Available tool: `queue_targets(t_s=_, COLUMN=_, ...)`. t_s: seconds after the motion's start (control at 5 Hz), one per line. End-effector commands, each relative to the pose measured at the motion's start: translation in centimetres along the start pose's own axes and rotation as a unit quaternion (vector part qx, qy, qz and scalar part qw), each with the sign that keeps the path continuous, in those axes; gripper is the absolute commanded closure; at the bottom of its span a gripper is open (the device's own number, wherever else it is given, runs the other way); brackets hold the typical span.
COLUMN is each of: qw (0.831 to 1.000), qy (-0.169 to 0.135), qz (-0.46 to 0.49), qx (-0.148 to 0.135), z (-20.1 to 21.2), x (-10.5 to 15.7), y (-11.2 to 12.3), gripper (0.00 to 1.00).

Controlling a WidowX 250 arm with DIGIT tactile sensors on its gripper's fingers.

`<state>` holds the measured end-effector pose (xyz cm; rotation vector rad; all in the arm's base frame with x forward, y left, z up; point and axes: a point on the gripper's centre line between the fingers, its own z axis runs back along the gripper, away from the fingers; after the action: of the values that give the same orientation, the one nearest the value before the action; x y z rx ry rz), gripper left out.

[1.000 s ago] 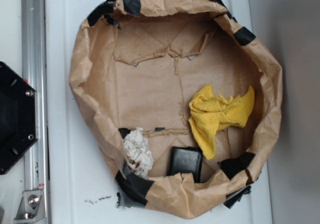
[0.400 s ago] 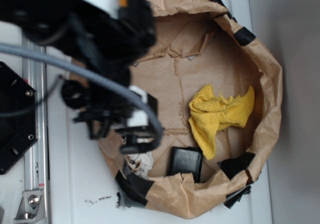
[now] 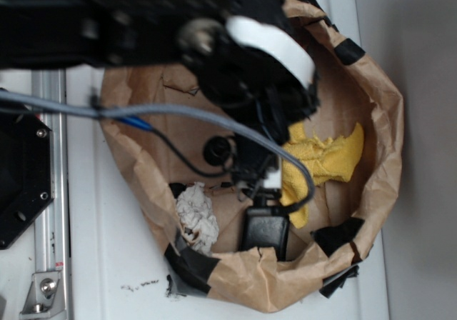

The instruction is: Grab the yellow cloth.

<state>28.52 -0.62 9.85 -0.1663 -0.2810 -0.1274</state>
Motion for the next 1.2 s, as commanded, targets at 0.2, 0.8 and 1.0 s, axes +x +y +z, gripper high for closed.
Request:
queue_targets(t_s=0.2, qw=0.999, qy=-0.022, qz=-0.038, qx=-0.022, z=-3.4, x=3.4, y=-1.9, gripper=0.00)
queue_targets(t_s=0.8, qw=0.997, qy=0.007, qz=0.020, qx=0.075, z=-1.9, x=1.3, y=-1.1, gripper=1.00)
queue_targets(t_s=1.0, qw=0.997, qy=-0.012, qz=0.031, qx=0.063, z=0.3, x=1.0, y=-1.0, gripper=1.00)
